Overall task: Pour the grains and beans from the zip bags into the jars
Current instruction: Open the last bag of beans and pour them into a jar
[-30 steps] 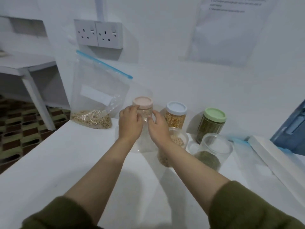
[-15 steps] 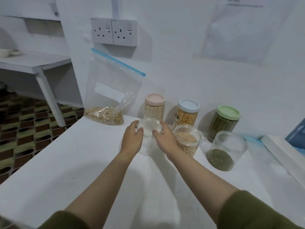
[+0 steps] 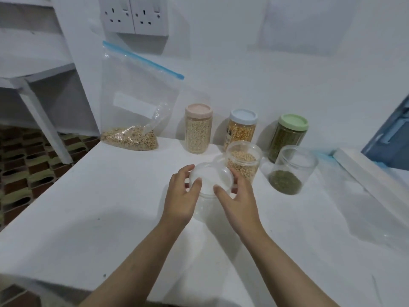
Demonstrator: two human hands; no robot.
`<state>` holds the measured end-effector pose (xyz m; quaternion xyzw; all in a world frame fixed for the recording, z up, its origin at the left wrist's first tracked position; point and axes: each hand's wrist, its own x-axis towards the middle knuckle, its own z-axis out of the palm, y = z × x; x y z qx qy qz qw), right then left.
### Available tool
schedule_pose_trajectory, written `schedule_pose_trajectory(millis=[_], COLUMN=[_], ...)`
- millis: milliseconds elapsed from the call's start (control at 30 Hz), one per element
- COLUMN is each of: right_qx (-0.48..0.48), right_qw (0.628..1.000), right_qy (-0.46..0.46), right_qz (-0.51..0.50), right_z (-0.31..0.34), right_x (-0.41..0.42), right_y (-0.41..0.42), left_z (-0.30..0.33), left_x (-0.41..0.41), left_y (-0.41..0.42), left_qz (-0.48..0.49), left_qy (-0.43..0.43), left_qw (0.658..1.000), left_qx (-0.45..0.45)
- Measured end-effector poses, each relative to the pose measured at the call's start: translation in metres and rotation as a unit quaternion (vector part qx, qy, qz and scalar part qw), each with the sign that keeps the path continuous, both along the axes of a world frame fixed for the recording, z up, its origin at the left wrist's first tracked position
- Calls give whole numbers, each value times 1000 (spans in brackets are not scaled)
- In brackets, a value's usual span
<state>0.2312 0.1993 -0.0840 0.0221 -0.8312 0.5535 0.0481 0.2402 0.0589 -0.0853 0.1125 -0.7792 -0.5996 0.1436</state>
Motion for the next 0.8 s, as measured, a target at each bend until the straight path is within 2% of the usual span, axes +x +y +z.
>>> schedule_pose_trajectory(millis=[167, 500, 633, 800], right_qx=[-27, -68, -147, -187], right_qw=[999, 997, 989, 982], right_qy=[1, 13, -28, -15], right_qz=[-33, -38, -6, -4], right_z=[-5, -15, -15, -17], right_x=[19, 22, 21, 18], right_y=[18, 46, 53, 58], left_z=[-2, -6, -3, -5], left_x=[11, 14, 14, 8], left_y=[13, 39, 45, 42], left_qz=[-42, -108, -146, -163], left_qy=[-13, -20, -28, -30], left_qw=[999, 994, 987, 985], left_qx=[19, 15, 59, 56])
